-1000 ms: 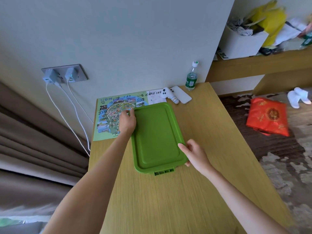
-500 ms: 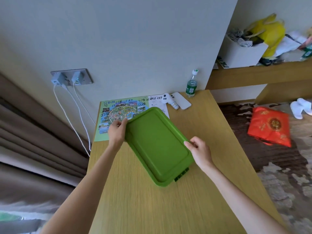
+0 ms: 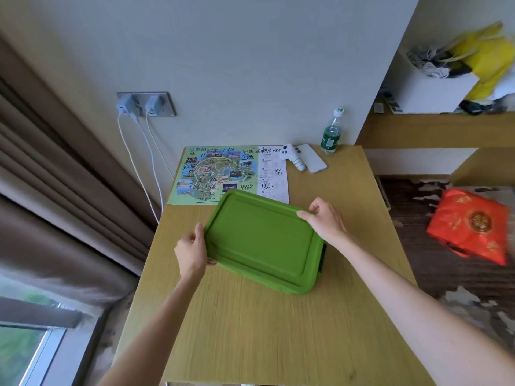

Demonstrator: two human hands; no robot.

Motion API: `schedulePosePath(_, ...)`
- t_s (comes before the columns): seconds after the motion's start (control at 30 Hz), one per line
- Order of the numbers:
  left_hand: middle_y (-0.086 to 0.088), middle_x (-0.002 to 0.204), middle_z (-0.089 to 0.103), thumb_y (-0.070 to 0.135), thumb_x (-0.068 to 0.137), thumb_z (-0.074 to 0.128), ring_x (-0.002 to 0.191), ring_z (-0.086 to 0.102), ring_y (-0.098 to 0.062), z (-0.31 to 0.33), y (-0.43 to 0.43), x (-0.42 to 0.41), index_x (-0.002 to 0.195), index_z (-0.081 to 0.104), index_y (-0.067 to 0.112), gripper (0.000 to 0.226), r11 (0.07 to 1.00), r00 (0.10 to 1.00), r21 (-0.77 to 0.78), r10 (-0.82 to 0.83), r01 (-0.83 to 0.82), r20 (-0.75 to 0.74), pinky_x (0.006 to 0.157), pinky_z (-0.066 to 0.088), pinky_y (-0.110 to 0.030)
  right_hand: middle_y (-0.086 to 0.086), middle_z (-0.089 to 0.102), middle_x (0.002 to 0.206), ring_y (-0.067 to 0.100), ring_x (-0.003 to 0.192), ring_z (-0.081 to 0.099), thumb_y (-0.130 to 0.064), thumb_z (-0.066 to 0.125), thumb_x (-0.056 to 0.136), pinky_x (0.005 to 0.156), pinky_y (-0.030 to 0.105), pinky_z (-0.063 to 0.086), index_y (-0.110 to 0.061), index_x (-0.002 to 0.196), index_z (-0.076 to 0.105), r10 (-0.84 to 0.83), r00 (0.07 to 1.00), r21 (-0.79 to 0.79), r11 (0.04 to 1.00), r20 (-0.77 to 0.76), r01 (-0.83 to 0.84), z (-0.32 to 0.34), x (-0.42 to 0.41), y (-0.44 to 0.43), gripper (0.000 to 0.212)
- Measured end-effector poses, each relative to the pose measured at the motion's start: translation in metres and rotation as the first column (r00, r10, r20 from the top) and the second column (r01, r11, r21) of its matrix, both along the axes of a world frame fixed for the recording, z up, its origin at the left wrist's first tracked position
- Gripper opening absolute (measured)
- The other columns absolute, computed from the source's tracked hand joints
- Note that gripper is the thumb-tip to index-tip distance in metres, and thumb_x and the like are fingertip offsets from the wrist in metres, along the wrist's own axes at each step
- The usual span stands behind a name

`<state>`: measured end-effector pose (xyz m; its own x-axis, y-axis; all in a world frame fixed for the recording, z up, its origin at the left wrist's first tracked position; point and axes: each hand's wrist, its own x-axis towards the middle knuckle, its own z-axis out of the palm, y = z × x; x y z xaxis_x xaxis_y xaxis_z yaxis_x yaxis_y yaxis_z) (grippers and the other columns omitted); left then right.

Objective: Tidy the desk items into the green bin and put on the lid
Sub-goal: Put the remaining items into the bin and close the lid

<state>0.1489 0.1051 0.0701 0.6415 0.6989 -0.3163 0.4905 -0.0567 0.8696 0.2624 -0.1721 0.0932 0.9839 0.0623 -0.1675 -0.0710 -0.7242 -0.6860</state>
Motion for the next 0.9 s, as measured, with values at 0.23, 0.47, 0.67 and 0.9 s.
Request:
schedulePosePath(0.23, -0.013, 0.093, 0.063, 0.036, 0.097, 0.035, 0.083, 0.058, -0.037, 0.007, -0.002, -0.001, 0.084, 0.051, 0.012, 0.031, 0.798, 0.974, 0.57, -0.089, 0.194, -0.207, 0.071, 0.043, -0.039, 0.012, 0.056, 0.116, 0.029, 0.109, 0.052, -0.027, 0.062, 0.091, 0.089, 0.036, 0.041, -0.005, 0.115, 0.051, -0.036, 0.963, -0.201, 0.975, 0.267, 0.092, 0.01, -0.026, 0.01, 0.035)
schedulePosePath(0.47, 0.015, 0.161, 0.01, 0.046, 0.103, 0.024, 0.149, 0.008, -0.007, 0.013, 0.004, 0.031, 0.154, 0.016, 0.027, 0.055, 0.269, 0.675, 0.724, -0.649, 0.636, -0.351, 0.12, 0.015, -0.039, 0.015, -0.007, 0.162, 0.025, 0.15, -0.002, -0.043, 0.027, 0.102, 0.122, 0.037, 0.009, -0.001, 0.153, -0.002, 0.108, 0.973, -0.386, 0.922, 0.202, -0.022, -0.017, -0.072, 0.019, 0.072)
schedulePosePath(0.67, 0.018, 0.161, 0.001, 0.049, 0.102, 0.019, 0.148, -0.003, -0.003, 0.0, 0.008, 0.035, 0.155, 0.01, 0.028, 0.058, 0.166, 0.63, 0.728, -0.649, 0.665, -0.427, 0.121, 0.013, -0.036, 0.013, -0.01, 0.162, 0.022, 0.15, -0.008, -0.046, 0.026, 0.102, 0.122, 0.032, 0.0, -0.003, 0.153, -0.004, 0.128, 0.96, -0.338, 0.94, 0.25, -0.037, -0.029, -0.07, 0.018, 0.073)
schedulePosePath(0.9, 0.022, 0.16, 0.009, 0.057, 0.098, 0.024, 0.147, 0.002, 0.001, -0.003, 0.01, 0.037, 0.153, 0.02, 0.03, 0.061, 0.275, 0.63, 0.701, -0.711, 0.659, -0.313, 0.118, 0.014, -0.027, 0.006, 0.02, 0.161, 0.022, 0.148, 0.016, -0.04, 0.05, 0.096, 0.118, 0.034, 0.019, -0.008, 0.152, 0.021, 0.027, 0.934, -0.15, 0.988, 0.357, 0.029, -0.038, -0.068, 0.015, 0.071)
